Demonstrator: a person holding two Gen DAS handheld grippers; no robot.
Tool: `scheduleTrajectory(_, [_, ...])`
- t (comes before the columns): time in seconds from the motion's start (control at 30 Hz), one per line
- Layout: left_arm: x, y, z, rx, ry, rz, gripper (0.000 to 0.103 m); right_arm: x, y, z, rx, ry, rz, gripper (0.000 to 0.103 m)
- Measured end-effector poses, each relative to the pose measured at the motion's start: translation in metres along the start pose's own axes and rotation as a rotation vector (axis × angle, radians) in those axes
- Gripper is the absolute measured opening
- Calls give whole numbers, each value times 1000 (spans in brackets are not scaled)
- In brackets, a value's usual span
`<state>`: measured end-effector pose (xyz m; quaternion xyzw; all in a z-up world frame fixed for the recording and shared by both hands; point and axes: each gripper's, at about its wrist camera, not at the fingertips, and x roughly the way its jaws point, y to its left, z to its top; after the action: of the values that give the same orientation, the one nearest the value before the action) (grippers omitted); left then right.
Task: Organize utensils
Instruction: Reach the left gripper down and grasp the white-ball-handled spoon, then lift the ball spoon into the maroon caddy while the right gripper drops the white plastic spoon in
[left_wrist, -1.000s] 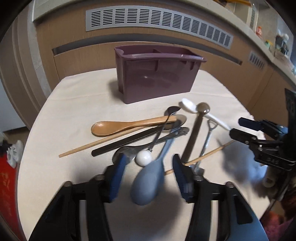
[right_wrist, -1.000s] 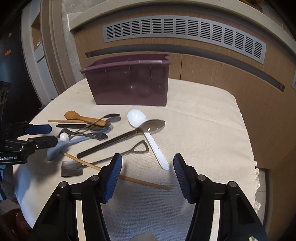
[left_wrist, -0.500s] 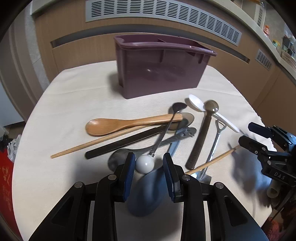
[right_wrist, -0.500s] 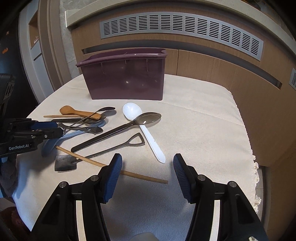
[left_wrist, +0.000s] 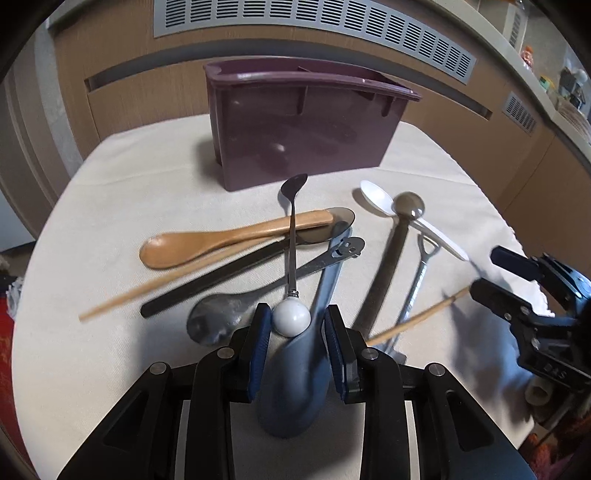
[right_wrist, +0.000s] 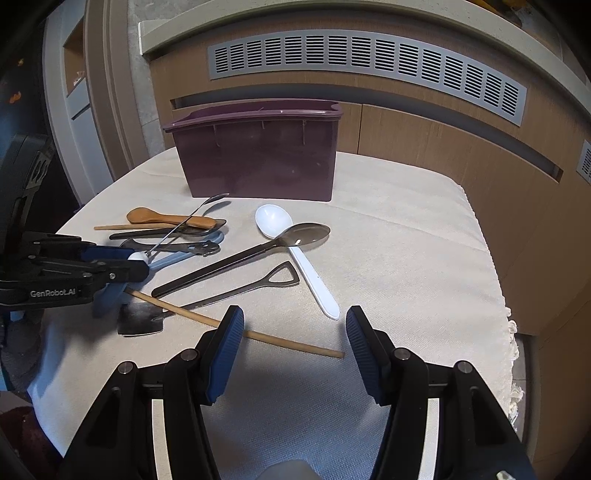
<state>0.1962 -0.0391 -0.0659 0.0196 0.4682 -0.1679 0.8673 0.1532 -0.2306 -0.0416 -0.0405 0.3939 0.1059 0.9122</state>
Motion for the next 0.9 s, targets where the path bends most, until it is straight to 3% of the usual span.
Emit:
scheduleTrajectory(0.17, [-6, 12, 3, -57, -46, -70, 25, 1, 0, -5, 1, 11, 15, 56])
scheduleTrajectory(0.47, [7, 23, 5, -132, -39, -110, 25, 0, 0, -7, 10, 9, 23, 56])
scheduleTrajectory(0.7, [10, 27, 5, -131, 15, -128, 38, 2, -1, -7, 19, 12, 30, 56])
scheduleTrajectory(0.9, [13, 25, 8, -139, 40, -113, 38, 1, -2, -8, 26, 0, 31, 56])
